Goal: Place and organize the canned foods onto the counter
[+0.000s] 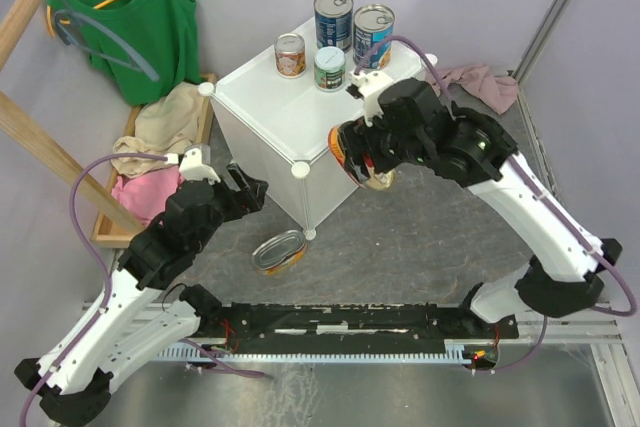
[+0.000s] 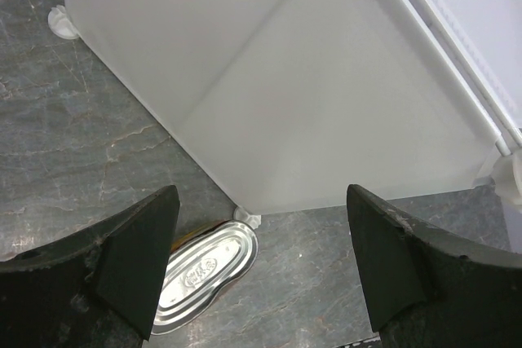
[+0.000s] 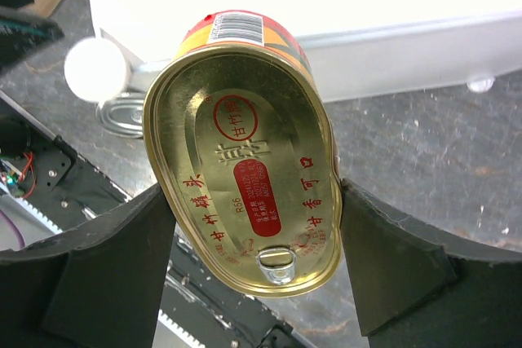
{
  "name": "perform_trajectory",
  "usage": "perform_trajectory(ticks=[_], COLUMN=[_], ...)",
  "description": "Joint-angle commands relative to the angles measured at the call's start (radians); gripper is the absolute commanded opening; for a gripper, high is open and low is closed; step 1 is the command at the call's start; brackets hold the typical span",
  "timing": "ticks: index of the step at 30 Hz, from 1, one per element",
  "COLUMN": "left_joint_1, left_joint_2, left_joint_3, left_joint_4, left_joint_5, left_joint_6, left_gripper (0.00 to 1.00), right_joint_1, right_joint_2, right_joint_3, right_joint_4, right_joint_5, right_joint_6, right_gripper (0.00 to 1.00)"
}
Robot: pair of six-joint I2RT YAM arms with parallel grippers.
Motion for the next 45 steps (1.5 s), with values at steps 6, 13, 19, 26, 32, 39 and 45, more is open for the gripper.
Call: perform_trajectory(ticks=[6, 13, 19, 26, 32, 39, 45], left_joint_1=[-0.004, -0.004, -0.004, -0.004, -0.004, -0.004, -0.004], left_joint_2=[-0.008, -0.002, 0.008, 0.017, 0.031, 0.043, 0.051], left_joint_3=[0.017, 0.024, 0.023, 0.018, 0.02, 0.023, 0.023], left_joint_4=[0.057, 0.068, 0.073, 0.083, 0.091, 0.094, 0.091], left_joint_5=[-0.026, -0.025, -0.021, -0.024, -0.025, -0.03, -0.037], left_joint_6=[-0.007, -0.003, -0.003, -0.002, 0.001, 0.004, 0.01], left_gripper=[0.9, 0.9, 0.9, 0.9, 0.9, 0.9, 0.91], right_joint_1=[0.018, 0.017, 0.017, 0.018, 0.018, 0.016, 0.016], right_joint_2=[0.231, 0.411, 0.485, 0.534, 0.577, 0.611, 0.572], right_joint_3=[0.379, 0.63, 0.683, 0.679, 0.68, 0.675, 0.608], right_joint_4=[-0.039, -0.112, -0.099, -0.049, -0.025, -0.008, 0.025], right_joint_5=[0.022, 0.014, 0.027, 0.045, 0.061, 0.091, 0.095], right_joint_6=[-0.064, -0.087, -0.106, -0.123, -0.138, -0.153, -0.15], right_gripper=[0.11, 0.11, 0.11, 0.12, 0.13, 0.13, 0.28])
